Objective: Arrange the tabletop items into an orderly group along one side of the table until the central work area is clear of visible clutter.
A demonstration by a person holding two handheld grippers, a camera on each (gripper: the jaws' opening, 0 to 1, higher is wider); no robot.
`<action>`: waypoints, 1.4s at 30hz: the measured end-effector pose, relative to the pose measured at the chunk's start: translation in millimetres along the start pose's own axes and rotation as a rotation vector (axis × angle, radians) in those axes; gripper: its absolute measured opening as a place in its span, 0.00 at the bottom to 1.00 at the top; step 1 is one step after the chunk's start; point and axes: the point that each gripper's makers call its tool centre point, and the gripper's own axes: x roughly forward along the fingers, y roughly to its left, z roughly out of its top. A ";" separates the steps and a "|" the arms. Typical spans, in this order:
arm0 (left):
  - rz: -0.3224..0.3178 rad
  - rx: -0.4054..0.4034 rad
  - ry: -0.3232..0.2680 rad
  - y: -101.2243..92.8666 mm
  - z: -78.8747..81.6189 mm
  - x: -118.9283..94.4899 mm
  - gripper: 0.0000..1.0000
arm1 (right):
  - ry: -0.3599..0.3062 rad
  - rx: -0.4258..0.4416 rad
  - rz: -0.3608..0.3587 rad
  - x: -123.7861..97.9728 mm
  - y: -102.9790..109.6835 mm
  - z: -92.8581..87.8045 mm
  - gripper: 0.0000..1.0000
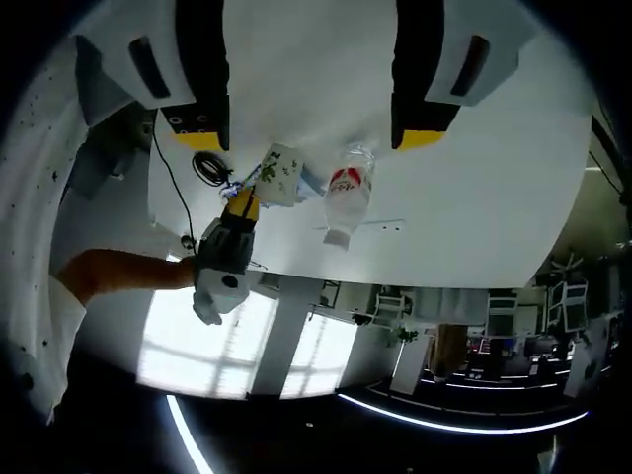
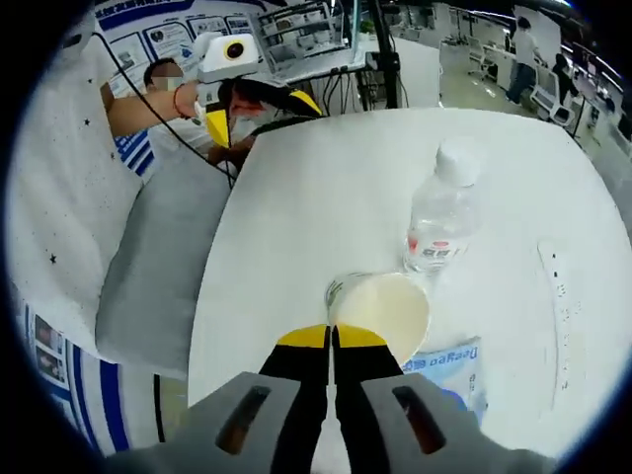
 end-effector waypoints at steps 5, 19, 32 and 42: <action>0.004 -0.004 -0.002 0.7 -0.4 -1.1 0.67 | 0.104 -0.140 -0.102 -3.9 -19.5 -1.4 0.00; 0.008 -0.014 0.004 5.3 -5.0 -1.3 0.66 | 0.325 -0.450 -0.170 16.8 -52.4 -12.1 0.00; 0.009 -0.033 0.009 8.5 -12.0 1.2 0.66 | 0.420 -0.566 -0.154 37.2 -63.3 -25.6 0.00; 0.013 -0.041 0.010 10.7 -15.0 2.0 0.66 | 0.437 -0.580 -0.140 45.4 -67.6 -31.6 0.00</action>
